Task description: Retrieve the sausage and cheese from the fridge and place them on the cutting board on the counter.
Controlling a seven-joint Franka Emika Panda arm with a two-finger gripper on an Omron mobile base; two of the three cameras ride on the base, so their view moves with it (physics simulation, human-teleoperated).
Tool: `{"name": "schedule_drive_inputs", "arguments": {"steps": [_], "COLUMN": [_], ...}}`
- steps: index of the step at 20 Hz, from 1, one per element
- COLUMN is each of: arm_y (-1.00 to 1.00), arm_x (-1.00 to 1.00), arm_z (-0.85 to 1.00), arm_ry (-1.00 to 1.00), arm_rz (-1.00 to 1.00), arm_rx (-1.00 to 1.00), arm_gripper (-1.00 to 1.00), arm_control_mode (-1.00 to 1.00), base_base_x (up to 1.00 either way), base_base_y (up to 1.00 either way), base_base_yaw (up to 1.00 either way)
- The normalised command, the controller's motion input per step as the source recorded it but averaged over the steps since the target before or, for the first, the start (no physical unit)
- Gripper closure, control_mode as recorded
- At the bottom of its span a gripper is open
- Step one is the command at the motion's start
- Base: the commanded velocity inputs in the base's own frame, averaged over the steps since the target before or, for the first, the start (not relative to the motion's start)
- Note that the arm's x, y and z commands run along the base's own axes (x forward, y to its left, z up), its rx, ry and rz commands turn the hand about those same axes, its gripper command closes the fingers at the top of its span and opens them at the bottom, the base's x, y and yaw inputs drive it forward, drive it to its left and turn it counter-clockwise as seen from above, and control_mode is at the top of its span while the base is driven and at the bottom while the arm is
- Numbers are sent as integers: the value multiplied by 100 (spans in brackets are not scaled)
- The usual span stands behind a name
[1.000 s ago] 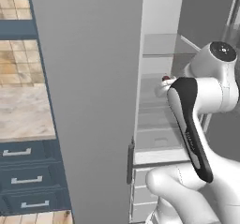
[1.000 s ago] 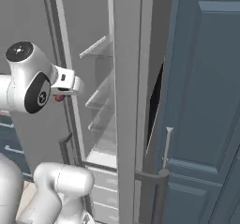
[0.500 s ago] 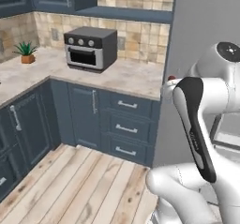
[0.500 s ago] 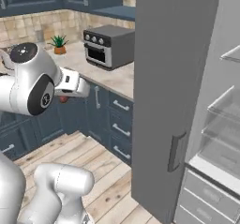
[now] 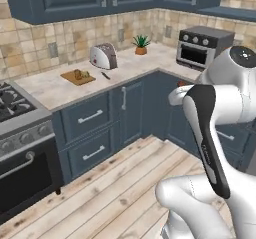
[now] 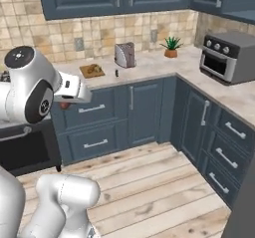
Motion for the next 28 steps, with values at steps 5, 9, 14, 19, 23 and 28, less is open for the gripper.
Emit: {"name": "schedule_drive_inputs", "arguments": {"steps": [5,9,14,19,23,28], "arm_y": [0,0,0,0,0,0], "arm_x": [0,0,0,0,0,0], "arm_z": [0,0,0,0,0,0], "arm_ry": [0,0,0,0,0,0], "arm_rz": [0,0,0,0,0,0], "arm_rx": [0,0,0,0,0,0], "arm_gripper": [100,100,100,100,100,100], "arm_control_mode": [100,100,100,100,100,100], "base_base_x": [100,100,100,100,100,92], "base_base_y": [35,1,-2,-15,-17,-16], "base_base_yaw": [24,27,48,23,13,13]}}
